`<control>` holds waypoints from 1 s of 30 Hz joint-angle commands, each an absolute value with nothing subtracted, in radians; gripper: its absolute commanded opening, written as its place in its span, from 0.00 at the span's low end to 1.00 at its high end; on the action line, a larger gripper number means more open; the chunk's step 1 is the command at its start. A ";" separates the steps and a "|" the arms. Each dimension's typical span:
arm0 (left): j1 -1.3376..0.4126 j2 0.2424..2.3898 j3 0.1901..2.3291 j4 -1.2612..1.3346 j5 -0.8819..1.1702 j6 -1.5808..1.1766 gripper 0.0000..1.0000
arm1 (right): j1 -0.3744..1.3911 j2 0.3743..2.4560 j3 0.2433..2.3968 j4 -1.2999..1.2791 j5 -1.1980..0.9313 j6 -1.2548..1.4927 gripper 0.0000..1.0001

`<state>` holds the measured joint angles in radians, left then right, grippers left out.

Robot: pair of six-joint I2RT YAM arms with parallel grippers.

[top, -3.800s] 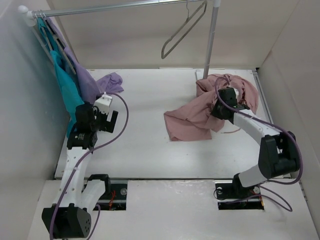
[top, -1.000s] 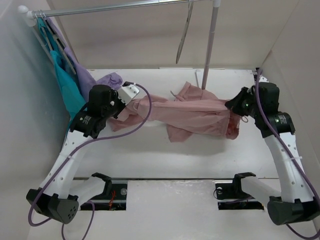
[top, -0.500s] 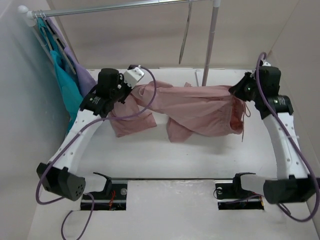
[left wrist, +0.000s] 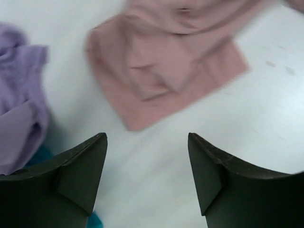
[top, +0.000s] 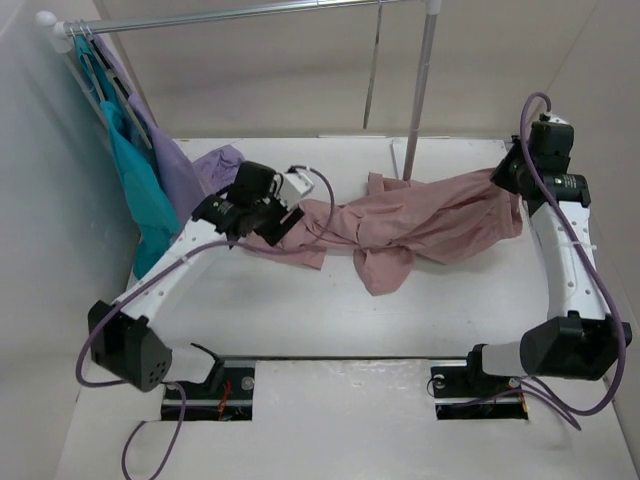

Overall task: Place the trousers on the hanger
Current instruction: Flatten out the trousers at the center of the board.

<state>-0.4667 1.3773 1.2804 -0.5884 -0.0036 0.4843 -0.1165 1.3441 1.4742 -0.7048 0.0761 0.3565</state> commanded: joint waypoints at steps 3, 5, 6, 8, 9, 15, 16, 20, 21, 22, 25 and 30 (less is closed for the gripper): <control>-0.630 1.354 1.099 -0.648 0.146 0.442 0.65 | -0.121 1.342 1.437 -0.624 0.071 0.356 0.00; -0.650 1.454 1.088 -0.599 0.146 0.388 0.65 | -0.121 1.351 1.428 -0.624 0.057 0.365 0.00; -0.675 1.488 1.088 -0.582 0.167 0.371 0.65 | -0.121 1.351 1.428 -0.615 0.048 0.365 0.00; -0.704 1.547 1.104 -0.528 0.167 0.342 0.72 | -0.121 1.351 1.414 -0.615 0.048 0.365 0.00; -0.733 1.607 1.117 -0.519 0.132 0.342 0.75 | -0.121 1.351 1.402 -0.615 0.048 0.365 0.00; -0.735 1.772 1.213 -0.410 -0.035 0.310 0.78 | -0.130 1.318 1.336 -0.606 0.077 0.356 0.00; -0.724 1.798 1.229 -0.410 -0.035 0.298 0.78 | -0.130 1.303 1.325 -0.606 0.077 0.356 0.00; -0.724 1.836 1.252 -0.400 -0.026 0.288 0.75 | -0.130 1.267 1.286 -0.606 0.086 0.347 0.00; -0.724 1.836 1.252 -0.390 -0.026 0.276 0.72 | -0.130 1.267 1.285 -0.597 0.086 0.347 0.00; -0.724 1.851 1.252 -0.390 -0.026 0.276 0.69 | -0.130 1.267 1.276 -0.597 0.086 0.347 0.00; -0.713 1.879 1.252 -0.380 -0.049 0.267 0.53 | -0.130 1.267 1.276 -0.597 0.074 0.347 0.00; -0.701 1.899 1.262 -0.358 -0.124 0.268 0.24 | -0.130 1.276 1.298 -0.597 0.054 0.347 0.00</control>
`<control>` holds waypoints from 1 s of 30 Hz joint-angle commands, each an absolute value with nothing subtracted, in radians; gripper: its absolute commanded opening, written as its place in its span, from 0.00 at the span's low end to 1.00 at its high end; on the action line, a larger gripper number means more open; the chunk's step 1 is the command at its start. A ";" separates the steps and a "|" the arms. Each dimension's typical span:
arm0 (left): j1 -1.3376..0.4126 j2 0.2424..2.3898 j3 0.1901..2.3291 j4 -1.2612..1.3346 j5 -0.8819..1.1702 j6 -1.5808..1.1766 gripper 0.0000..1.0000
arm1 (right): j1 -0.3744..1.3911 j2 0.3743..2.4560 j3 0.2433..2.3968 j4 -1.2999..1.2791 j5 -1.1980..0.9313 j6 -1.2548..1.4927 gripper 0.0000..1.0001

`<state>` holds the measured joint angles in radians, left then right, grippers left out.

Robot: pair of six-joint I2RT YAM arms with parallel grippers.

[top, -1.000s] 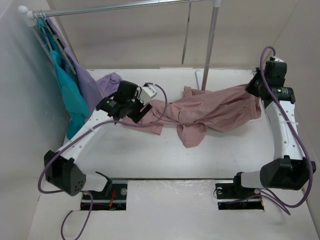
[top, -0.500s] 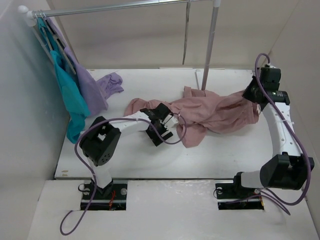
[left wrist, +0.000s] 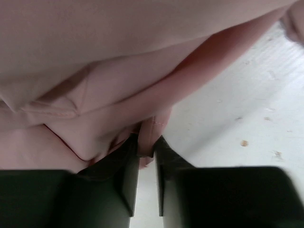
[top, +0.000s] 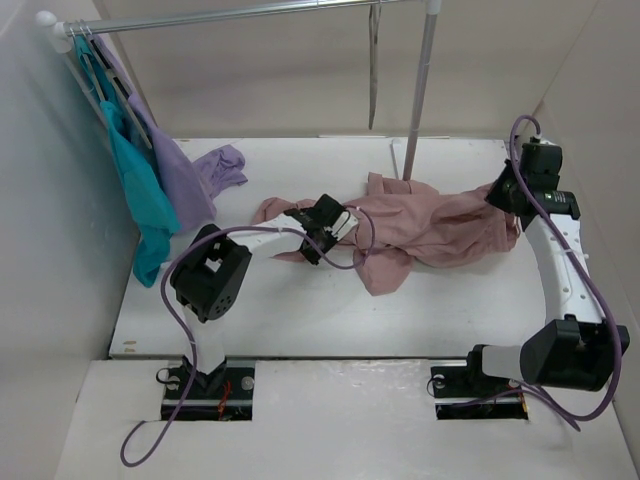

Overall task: Place the trousers on the hanger
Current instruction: Flatten out the trousers at the center of the board.

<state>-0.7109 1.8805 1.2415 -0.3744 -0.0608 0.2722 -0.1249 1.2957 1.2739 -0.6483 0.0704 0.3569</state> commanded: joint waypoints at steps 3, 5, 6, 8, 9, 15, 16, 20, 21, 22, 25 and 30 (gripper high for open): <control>-0.692 1.910 1.262 -0.345 -0.144 0.268 0.00 | -0.130 1.276 1.298 -0.597 0.044 0.347 0.00; -0.681 1.887 1.272 -0.363 -0.153 0.268 0.00 | -0.140 1.276 1.298 -0.597 0.044 0.347 0.00; -0.672 1.864 1.272 -0.389 -0.153 0.278 0.00 | -0.140 1.285 1.298 -0.586 0.044 0.347 0.00; -0.608 1.746 1.272 -0.416 -0.153 0.291 0.00 | -0.149 1.299 1.308 -0.577 0.044 0.347 0.00; -0.571 1.697 1.284 -0.429 -0.153 0.319 0.00 | -0.149 1.324 1.324 -0.577 0.035 0.336 0.00; -0.203 1.335 1.378 -0.630 -0.155 0.471 0.00 | -0.182 1.376 1.540 -0.577 0.009 0.324 0.00; -0.171 1.294 1.361 -0.646 -0.155 0.494 0.00 | -0.199 1.353 1.555 -0.577 0.009 0.324 0.00; -0.063 1.080 1.214 -0.684 -0.213 0.557 0.00 | -0.251 1.289 1.548 -0.597 0.101 0.385 0.00; -0.036 1.057 1.137 -0.684 -0.236 0.567 0.00 | -0.264 1.267 1.517 -0.607 0.126 0.405 0.00; -0.023 1.037 1.099 -0.684 -0.247 0.568 0.00 | -0.285 1.240 1.424 -0.595 0.138 0.425 0.00; 0.009 0.974 0.952 -0.695 -0.294 0.568 0.00 | -0.328 1.103 1.255 -0.549 0.195 0.506 0.00; 0.040 0.917 0.735 -0.628 -0.457 0.600 0.00 | -0.451 0.947 1.030 -0.518 0.270 0.578 0.00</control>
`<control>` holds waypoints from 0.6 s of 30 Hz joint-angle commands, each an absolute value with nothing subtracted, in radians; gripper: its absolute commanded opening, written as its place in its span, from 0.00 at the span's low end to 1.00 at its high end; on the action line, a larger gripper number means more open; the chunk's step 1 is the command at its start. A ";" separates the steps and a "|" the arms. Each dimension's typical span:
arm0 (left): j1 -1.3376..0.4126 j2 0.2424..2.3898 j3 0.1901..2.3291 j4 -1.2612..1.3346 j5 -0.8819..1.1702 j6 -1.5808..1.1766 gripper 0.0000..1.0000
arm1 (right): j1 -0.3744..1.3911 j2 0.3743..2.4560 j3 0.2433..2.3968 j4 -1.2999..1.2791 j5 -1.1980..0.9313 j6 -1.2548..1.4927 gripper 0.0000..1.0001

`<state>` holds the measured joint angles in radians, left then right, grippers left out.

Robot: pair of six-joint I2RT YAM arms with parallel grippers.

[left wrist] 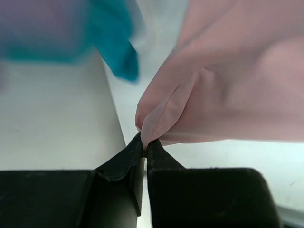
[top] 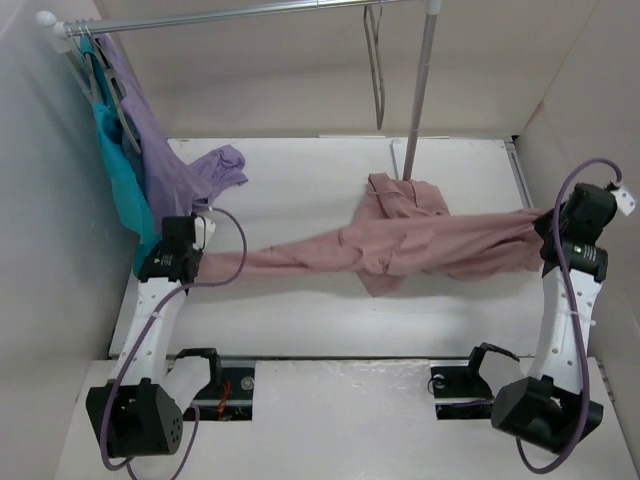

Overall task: Place the trousers on the hanger
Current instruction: Flatten out the trousers at the center of the board.

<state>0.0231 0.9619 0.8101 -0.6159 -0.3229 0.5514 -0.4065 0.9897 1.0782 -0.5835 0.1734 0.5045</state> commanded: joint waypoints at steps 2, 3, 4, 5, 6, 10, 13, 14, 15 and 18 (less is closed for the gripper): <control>0.051 0.904 0.656 -0.617 -0.476 0.615 0.00 | -0.475 0.928 0.987 -0.532 0.296 0.598 0.00; 0.051 0.894 0.632 -0.630 -0.476 0.624 0.00 | -0.476 0.919 0.944 -0.532 0.296 0.612 0.00; 0.051 0.894 0.609 -0.664 -0.476 0.640 0.00 | -0.476 0.899 0.921 -0.543 0.305 0.641 0.00; 0.051 0.894 0.582 -0.678 -0.476 0.653 0.00 | -0.476 0.890 0.898 -0.543 0.305 0.653 0.00; 0.051 0.885 0.513 -0.689 -0.498 0.669 0.00 | -0.476 0.881 0.859 -0.543 0.323 0.664 0.00; 0.051 0.864 0.411 -0.770 -0.513 0.725 0.79 | -0.476 0.870 0.827 -0.580 0.386 0.701 0.10; 0.051 0.842 0.545 -0.894 -0.378 0.726 0.99 | -0.476 0.870 0.827 -0.601 0.396 0.725 0.75; 0.051 0.842 0.604 -0.925 -0.333 0.716 0.99 | -0.476 0.861 0.827 -0.610 0.396 0.735 0.90; 0.051 0.842 0.665 -0.975 -0.246 0.716 0.99 | -0.476 0.861 0.837 -0.611 0.396 0.735 0.94; 0.051 0.877 0.860 -1.020 -0.120 0.706 0.99 | -0.476 0.851 0.838 -0.623 0.353 0.712 1.00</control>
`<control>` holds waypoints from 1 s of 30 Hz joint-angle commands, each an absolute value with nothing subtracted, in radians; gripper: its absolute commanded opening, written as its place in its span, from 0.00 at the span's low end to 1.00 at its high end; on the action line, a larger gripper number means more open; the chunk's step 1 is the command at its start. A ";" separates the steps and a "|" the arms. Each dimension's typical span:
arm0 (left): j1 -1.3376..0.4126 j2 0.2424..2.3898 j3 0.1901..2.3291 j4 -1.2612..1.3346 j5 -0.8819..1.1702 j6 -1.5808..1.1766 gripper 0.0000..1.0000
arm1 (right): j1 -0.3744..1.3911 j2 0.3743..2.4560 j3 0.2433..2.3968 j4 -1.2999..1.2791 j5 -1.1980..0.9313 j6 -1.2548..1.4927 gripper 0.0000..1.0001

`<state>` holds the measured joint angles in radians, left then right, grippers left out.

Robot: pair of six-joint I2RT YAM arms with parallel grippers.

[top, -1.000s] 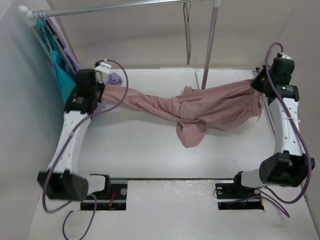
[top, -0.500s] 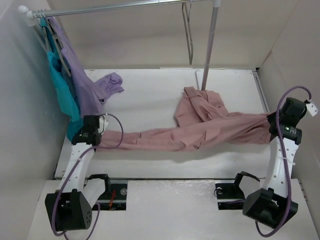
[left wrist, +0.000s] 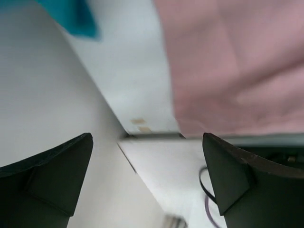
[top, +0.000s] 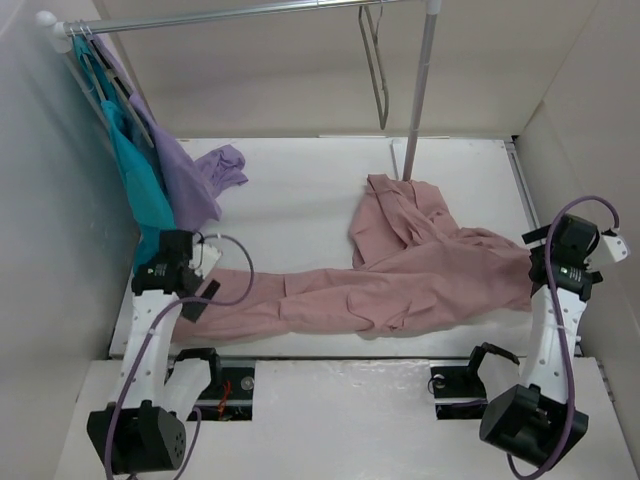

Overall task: Place the trousers on the hanger
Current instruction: Flatten out the trousers at the center of the board.

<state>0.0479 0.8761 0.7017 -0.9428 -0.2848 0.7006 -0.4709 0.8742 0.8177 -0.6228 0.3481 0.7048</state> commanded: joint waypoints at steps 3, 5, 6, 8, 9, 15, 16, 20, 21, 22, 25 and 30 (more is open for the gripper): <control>-0.006 0.923 0.823 -0.985 -0.127 0.648 0.99 | -0.476 0.828 0.819 -0.647 0.328 0.712 1.00; -0.028 0.998 0.713 -0.921 -0.193 0.617 0.95 | -0.476 0.828 0.798 -0.658 0.296 0.712 1.00; -0.037 1.023 0.678 -0.896 -0.193 0.606 0.93 | -0.476 0.828 0.773 -0.658 0.284 0.712 1.00; -0.047 1.081 0.626 -0.832 -0.181 0.595 0.90 | -0.476 0.840 0.749 -0.667 0.240 0.724 1.00; -0.048 1.095 0.608 -0.816 -0.181 0.595 0.90 | -0.476 0.841 0.739 -0.667 0.220 0.733 1.00; -0.078 1.152 0.630 -0.783 -0.171 0.626 0.88 | -0.476 0.909 0.643 -0.600 0.114 0.775 0.98; -0.078 1.167 0.618 -0.761 -0.202 0.617 0.88 | -0.476 0.926 0.612 -0.565 0.114 0.775 0.98; -0.078 1.278 0.537 -0.649 -0.301 0.627 0.27 | -0.476 1.028 0.609 -0.526 0.074 0.764 0.71; -0.078 1.298 0.537 -0.623 -0.301 0.627 0.00 | -0.476 1.038 0.618 -0.526 0.084 0.779 0.33; -0.078 1.310 0.528 -0.623 -0.310 0.611 0.00 | -0.476 1.039 0.627 -0.543 0.148 0.793 0.09; -0.049 1.216 0.555 -0.684 -0.298 0.650 0.00 | -0.500 0.959 0.659 -0.621 0.239 0.830 0.00; -0.021 1.068 0.667 -0.769 -0.322 0.747 0.04 | -0.515 0.828 0.739 -0.670 0.377 0.845 0.17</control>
